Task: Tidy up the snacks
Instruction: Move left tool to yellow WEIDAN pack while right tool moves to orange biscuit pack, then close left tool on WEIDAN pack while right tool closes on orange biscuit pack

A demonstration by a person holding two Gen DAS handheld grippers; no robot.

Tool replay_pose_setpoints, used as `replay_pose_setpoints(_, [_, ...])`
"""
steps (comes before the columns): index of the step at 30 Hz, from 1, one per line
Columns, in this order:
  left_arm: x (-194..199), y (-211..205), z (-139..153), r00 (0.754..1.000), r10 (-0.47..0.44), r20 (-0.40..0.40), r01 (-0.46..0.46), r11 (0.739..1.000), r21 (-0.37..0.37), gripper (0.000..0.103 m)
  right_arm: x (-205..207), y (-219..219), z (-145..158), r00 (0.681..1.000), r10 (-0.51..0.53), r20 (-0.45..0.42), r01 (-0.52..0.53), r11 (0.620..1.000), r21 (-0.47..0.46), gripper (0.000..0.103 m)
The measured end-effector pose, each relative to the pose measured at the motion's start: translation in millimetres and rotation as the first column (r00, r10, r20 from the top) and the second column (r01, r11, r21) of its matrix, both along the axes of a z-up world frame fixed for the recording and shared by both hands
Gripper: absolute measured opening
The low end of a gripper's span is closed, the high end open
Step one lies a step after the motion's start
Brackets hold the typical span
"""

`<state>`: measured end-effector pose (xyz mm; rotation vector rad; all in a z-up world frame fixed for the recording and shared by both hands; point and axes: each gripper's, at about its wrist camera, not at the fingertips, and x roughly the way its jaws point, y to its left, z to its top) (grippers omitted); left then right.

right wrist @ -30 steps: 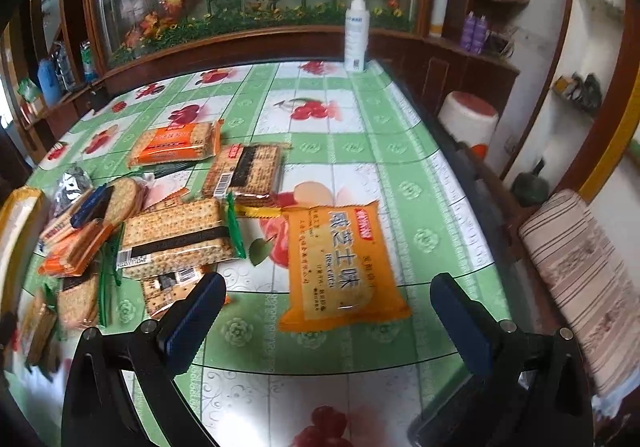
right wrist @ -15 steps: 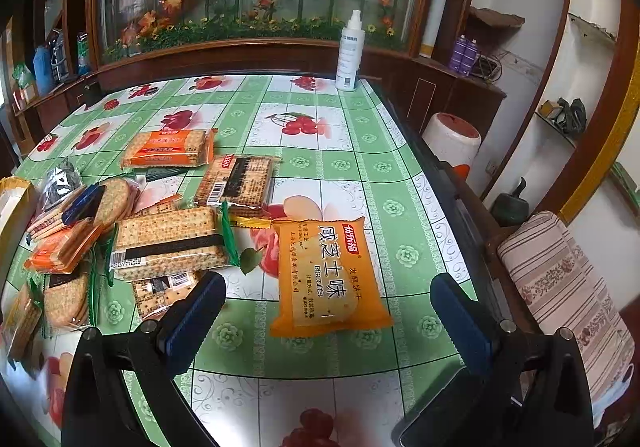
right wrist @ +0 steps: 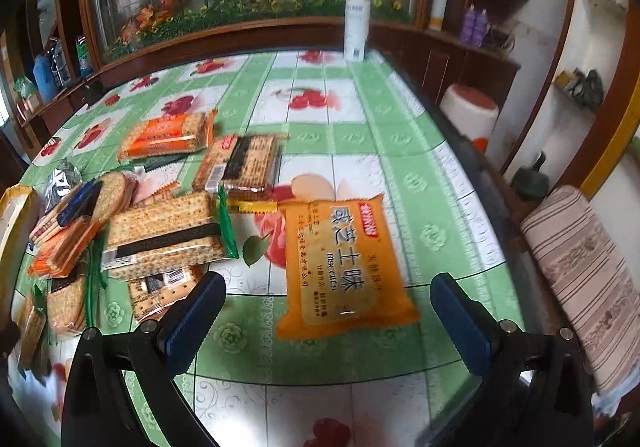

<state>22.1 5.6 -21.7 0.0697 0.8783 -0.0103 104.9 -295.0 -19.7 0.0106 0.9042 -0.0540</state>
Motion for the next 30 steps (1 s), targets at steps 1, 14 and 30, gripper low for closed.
replay_pose_setpoints(1, [0.7,0.2,-1.7,1.0,-0.001,-0.003,0.001,1.0,-0.001,0.102,3.1,0.6,-3.5,1.0,0.004,-0.011,-0.004,1.0,0.005,0.103])
replay_pose_setpoints(14, [14.0,5.1,-22.2,0.997,-0.008,-0.071,0.006,1.0,-0.025,0.102,30.6,-0.7,-31.7,0.994,0.023,-0.11,-0.02,0.999,0.032,0.103])
replay_pose_setpoints(30, [15.4,-0.5,-18.7,0.996,-0.044,-0.077,0.044,0.999,-0.009,0.047,22.0,-2.9,-24.4,0.996,0.035,-0.081,-0.031,0.999,0.045,0.071])
